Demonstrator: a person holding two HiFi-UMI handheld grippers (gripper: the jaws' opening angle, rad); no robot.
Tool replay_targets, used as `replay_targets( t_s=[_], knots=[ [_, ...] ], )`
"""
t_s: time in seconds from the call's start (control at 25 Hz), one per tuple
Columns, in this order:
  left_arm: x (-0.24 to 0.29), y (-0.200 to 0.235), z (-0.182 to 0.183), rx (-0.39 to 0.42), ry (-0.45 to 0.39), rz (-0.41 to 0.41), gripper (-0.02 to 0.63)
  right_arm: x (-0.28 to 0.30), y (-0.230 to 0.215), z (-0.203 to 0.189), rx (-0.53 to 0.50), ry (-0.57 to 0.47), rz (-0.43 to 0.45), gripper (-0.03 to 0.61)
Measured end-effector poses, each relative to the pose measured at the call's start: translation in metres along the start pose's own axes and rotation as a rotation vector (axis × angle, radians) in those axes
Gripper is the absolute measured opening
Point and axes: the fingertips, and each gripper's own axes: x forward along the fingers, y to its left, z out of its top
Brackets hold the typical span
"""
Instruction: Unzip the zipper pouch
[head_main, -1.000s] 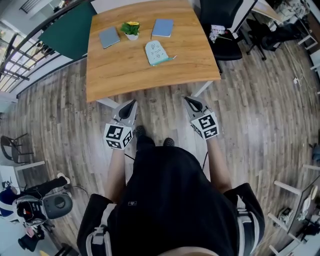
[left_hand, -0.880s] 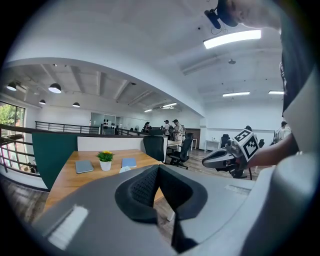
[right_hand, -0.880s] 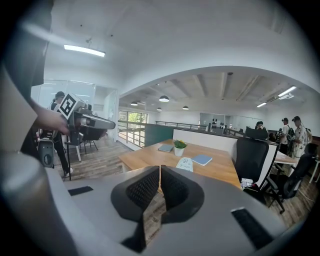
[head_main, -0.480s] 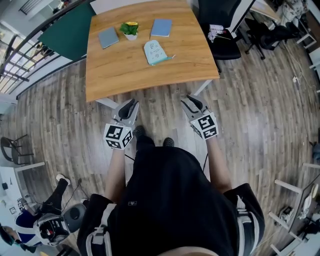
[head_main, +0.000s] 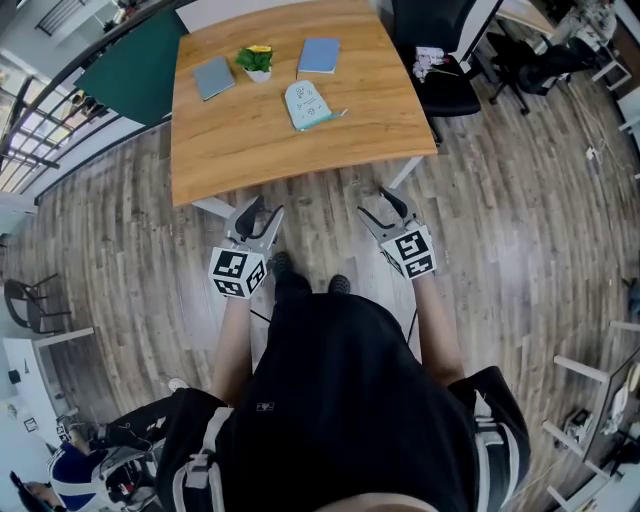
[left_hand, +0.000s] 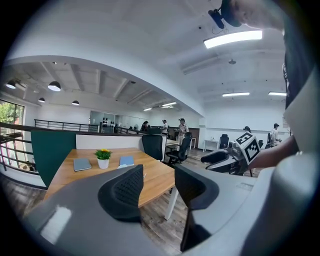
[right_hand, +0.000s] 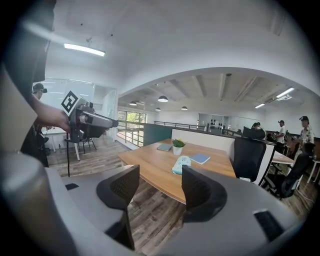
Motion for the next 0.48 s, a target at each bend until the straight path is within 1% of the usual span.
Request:
replay_targets(
  t_s=[0.12, 0.24, 0.48],
  knots=[
    [0.0019, -0.0028, -0.0031, 0.000, 0.014, -0.010, 0.227, -0.0010, -0.0001, 0.0021, -0.015, -0.016, -0.005, 0.275],
    [0.0031, -0.0037, -0.0035, 0.000, 0.019, -0.006, 0.247, -0.0015, -0.0010, 0.0027, -0.023, -0.010, -0.010, 0.293],
    [0.0084, -0.0050, -0.0009, 0.006, 0.021, 0.006, 0.250, -0.0006, -0.0084, -0.0013, -0.023, -0.018, -0.010, 0.307]
  ],
)
